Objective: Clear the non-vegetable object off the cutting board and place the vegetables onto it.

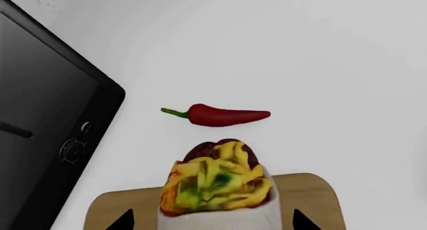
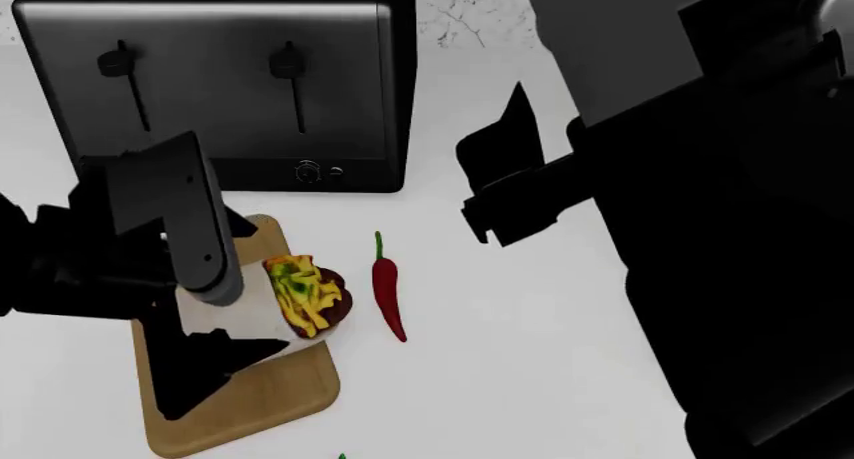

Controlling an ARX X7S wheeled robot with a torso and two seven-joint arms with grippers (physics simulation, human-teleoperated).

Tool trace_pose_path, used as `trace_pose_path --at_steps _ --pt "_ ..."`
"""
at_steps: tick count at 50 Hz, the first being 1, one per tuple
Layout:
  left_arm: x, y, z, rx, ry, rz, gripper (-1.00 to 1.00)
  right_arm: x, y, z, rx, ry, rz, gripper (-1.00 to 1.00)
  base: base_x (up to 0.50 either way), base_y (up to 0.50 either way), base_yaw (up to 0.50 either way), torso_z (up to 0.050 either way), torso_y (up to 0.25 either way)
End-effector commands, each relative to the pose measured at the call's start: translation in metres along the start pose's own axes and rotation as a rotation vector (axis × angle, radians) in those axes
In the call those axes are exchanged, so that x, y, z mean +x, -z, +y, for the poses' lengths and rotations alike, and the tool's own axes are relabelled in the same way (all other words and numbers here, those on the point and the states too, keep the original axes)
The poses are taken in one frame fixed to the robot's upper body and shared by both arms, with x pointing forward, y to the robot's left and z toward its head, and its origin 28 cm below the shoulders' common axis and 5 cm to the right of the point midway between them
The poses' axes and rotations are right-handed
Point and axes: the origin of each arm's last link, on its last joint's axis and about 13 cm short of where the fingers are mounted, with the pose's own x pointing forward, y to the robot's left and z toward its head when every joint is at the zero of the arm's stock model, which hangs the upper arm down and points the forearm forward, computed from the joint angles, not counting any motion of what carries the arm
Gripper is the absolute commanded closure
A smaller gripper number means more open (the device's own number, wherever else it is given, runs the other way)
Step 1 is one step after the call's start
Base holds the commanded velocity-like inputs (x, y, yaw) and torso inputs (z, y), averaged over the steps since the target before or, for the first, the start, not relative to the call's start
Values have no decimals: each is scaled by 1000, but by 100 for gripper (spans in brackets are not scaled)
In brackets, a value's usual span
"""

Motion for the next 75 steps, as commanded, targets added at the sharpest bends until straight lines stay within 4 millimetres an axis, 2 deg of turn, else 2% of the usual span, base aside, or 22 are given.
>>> trace_pose_path --at_steps 1,16,44,45,58,69,75 --pt "7 1 2 -1 1 -16 -100 -1 -1 0 27 -11 -7 -100 0 0 0 0 0" --pt "19 1 -1 -13 27 -36 -100 -5 2 -1 27 -8 -2 -100 0 0 0 0 0" --pt "29 16 -3 -54 17 -17 -100 -12 1 -3 32 2 1 -100 0 0 0 0 0" --pt "28 16 -3 -49 5 -24 100 -11 1 -2 34 2 0 -100 0 0 0 0 0" --pt "6 2 0 -47 -34 -53 100 -15 -7 -4 27 4 -17 -100 0 0 0 0 0" --pt "-36 -20 -11 -13 -59 -81 100 -20 -13 -7 34 13 -44 -100 0 0 0 0 0" --pt "-54 -17 -14 -16 -91 -61 100 -20 -15 -8 37 13 -54 -100 0 0 0 0 2"
